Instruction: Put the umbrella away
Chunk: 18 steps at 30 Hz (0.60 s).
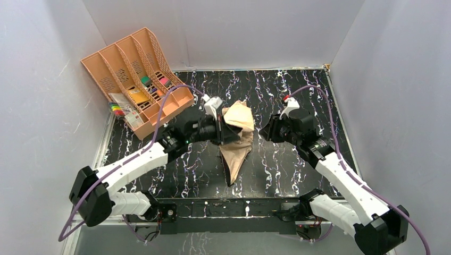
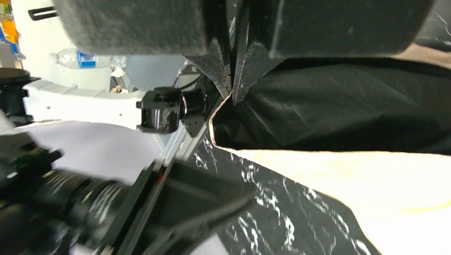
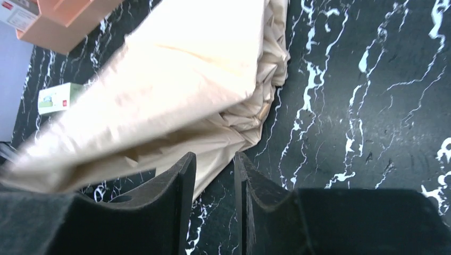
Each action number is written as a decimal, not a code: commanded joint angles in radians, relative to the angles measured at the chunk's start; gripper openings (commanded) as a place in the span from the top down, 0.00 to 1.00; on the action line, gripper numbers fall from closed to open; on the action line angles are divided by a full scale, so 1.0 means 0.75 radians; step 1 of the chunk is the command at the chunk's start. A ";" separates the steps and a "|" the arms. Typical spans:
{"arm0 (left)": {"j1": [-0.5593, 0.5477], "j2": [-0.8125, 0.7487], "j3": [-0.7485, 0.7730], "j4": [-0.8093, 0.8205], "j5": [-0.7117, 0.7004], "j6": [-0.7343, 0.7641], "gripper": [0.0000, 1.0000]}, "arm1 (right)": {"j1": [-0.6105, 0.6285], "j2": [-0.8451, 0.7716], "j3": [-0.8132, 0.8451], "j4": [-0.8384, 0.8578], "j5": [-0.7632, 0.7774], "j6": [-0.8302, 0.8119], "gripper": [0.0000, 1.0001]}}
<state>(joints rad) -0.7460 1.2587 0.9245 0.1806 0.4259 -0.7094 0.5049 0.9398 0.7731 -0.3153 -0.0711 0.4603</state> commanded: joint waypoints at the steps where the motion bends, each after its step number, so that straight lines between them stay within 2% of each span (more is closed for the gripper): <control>1: -0.151 -0.108 -0.136 -0.053 -0.198 -0.018 1.00 | -0.005 -0.049 0.095 -0.001 0.087 -0.015 0.58; 4: -0.276 -0.163 -0.242 -0.055 -0.295 -0.041 1.00 | -0.005 -0.047 0.129 -0.007 0.074 -0.034 0.58; 8: -0.418 -0.206 -0.386 -0.051 -0.405 -0.082 0.99 | -0.005 -0.008 0.181 -0.015 -0.085 -0.084 0.57; 12: -0.494 -0.203 -0.474 -0.010 -0.455 -0.111 0.94 | -0.004 0.035 0.192 0.007 -0.244 -0.117 0.56; 18: -0.517 -0.154 -0.509 0.030 -0.475 -0.110 0.72 | -0.004 0.079 0.169 0.057 -0.421 -0.115 0.55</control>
<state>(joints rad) -1.1240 1.1389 0.5438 0.1528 0.1112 -0.7860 0.5041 0.9894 0.8745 -0.3370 -0.2600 0.3908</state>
